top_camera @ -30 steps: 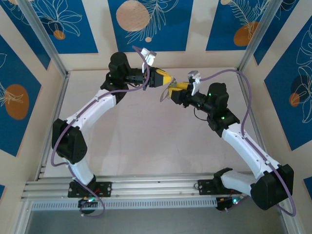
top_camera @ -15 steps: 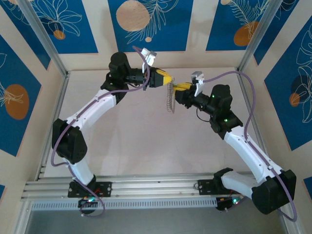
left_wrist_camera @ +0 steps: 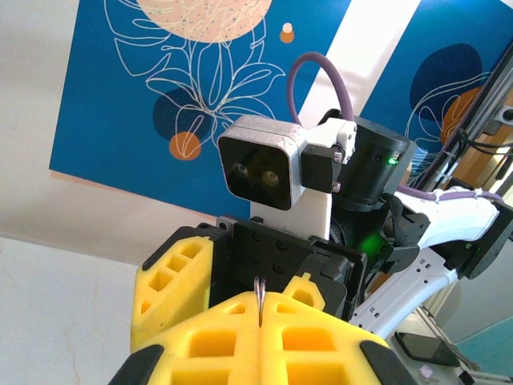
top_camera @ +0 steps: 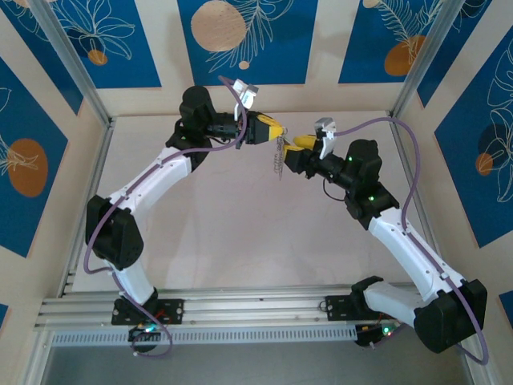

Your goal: Put the keys on the keyring

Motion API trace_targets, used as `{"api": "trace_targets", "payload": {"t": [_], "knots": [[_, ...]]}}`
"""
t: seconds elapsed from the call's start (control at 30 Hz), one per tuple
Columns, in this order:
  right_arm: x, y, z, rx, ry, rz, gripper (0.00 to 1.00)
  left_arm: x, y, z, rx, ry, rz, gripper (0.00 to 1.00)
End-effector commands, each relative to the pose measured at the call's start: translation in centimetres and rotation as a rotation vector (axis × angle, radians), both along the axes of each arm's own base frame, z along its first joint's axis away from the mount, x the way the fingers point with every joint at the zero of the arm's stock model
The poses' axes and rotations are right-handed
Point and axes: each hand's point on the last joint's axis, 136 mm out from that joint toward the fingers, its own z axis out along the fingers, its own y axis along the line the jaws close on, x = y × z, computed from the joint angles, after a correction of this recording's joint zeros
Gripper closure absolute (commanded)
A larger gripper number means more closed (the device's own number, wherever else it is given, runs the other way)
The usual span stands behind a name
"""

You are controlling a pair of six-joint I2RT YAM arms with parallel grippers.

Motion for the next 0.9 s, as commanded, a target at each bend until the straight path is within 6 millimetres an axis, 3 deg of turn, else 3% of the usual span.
{"api": "trace_targets", "payload": {"t": [0.0, 0.23, 0.37, 0.5, 0.73, 0.87], "knots": [[0.0, 0.4, 1.0, 0.002, -0.041, 0.010, 0.46, -1.2, 0.0, 2.5, -0.037, -0.068, -0.018, 1.00], [0.2, 1.0, 1.4, -0.007, -0.054, 0.029, 0.47, -1.2, -0.2, 2.3, -0.035, -0.064, -0.025, 1.00], [0.0, 1.0, 1.5, -0.015, -0.063, 0.038, 0.54, -1.0, -0.2, 2.3, -0.034, -0.063, -0.022, 1.00], [-0.7, 1.0, 1.8, -0.015, -0.086, 0.055, 0.67, -0.9, -0.3, 2.0, -0.029, -0.059, -0.021, 1.00], [-1.5, 0.9, 2.0, -0.021, -0.098, 0.073, 0.98, -0.8, -0.4, 1.8, -0.028, -0.055, -0.021, 1.00], [-1.6, 0.6, 2.1, -0.026, -0.101, 0.067, 1.00, -0.8, -0.4, 1.9, -0.029, -0.057, -0.020, 1.00]]}}
